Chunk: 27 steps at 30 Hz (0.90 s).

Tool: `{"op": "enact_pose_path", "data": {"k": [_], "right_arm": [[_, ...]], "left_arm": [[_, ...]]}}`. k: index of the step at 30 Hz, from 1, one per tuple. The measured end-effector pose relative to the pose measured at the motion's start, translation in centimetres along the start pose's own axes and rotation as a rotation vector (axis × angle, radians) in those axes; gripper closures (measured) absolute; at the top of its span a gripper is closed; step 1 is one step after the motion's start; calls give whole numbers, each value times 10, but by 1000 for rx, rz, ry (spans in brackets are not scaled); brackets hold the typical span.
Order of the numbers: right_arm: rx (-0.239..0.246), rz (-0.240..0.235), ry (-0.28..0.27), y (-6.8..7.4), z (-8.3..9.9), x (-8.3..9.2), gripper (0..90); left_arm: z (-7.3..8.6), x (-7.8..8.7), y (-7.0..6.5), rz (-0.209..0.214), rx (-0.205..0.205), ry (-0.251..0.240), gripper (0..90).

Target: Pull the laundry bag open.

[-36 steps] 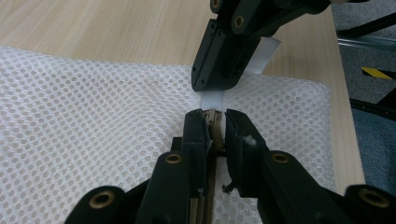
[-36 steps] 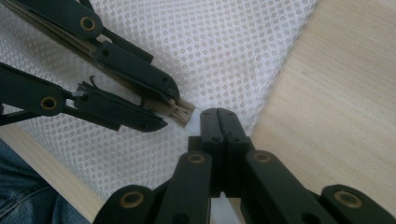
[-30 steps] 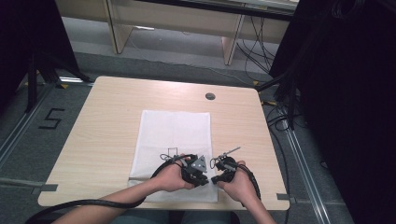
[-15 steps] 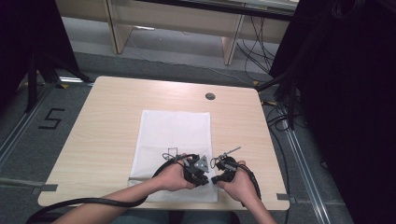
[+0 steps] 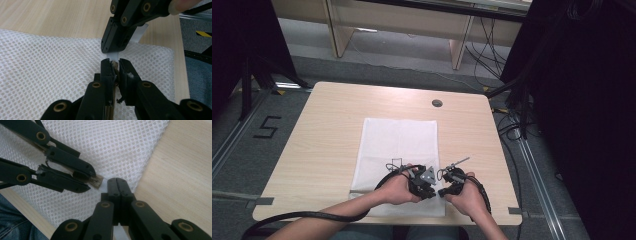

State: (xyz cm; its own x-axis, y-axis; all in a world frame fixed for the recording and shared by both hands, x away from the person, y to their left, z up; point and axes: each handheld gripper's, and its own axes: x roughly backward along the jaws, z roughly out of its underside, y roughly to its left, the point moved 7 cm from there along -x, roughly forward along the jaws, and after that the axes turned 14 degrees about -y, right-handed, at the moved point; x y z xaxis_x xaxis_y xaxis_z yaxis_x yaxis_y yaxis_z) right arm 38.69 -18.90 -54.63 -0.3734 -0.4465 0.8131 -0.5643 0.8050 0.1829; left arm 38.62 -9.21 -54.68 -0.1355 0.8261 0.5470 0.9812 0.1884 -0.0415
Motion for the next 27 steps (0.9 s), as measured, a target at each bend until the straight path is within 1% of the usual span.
{"op": "enact_pose_path", "data": {"k": [3,4,5,6,7,8,10,11,12,13,14,15,16,17,19,23,24,25,27], "right_arm": [[-5,-2,3,1,0,0,900],[5,2,3,0,0,0,900],[-17,16,14,2,1,1,900],[8,2,-1,1,0,0,900],[7,3,1,1,0,0,900],[-3,5,8,1,0,0,900],[-4,2,5,1,0,0,900],[-3,1,6,1,0,0,900],[-1,1,7,1,0,0,900],[6,2,0,1,0,0,900],[6,4,1,1,0,0,900],[7,3,2,1,0,0,900],[7,3,1,1,0,0,900],[7,2,2,1,0,0,900],[1,4,6,1,0,0,900],[8,-1,3,1,0,0,900],[9,1,3,1,0,0,900],[-1,5,7,1,0,0,900],[0,4,9,1,0,0,900]], "left_arm": [[0,0,0,-2,5,-6,817],[0,1,0,-2,2,2,817],[0,1,-1,-2,14,-1,817],[0,3,1,-1,-5,4,817],[0,5,0,-2,5,-1,817],[0,6,0,-3,6,0,817],[0,8,0,0,-2,-2,817],[0,8,-1,-3,11,-7,817],[1,8,-1,-2,13,-8,817],[1,8,-1,-2,5,-10,817],[2,8,-1,-3,7,-11,817],[2,8,-1,-3,18,-12,817],[1,8,-1,-5,13,-11,817],[0,9,0,-3,-4,-9,817],[0,10,-1,-1,-6,-2,817],[-1,12,-2,-6,-7,-2,818],[0,12,-2,-4,-10,1,818],[0,13,-2,-6,-21,8,817],[0,13,-1,-7,-27,6,817]]}}
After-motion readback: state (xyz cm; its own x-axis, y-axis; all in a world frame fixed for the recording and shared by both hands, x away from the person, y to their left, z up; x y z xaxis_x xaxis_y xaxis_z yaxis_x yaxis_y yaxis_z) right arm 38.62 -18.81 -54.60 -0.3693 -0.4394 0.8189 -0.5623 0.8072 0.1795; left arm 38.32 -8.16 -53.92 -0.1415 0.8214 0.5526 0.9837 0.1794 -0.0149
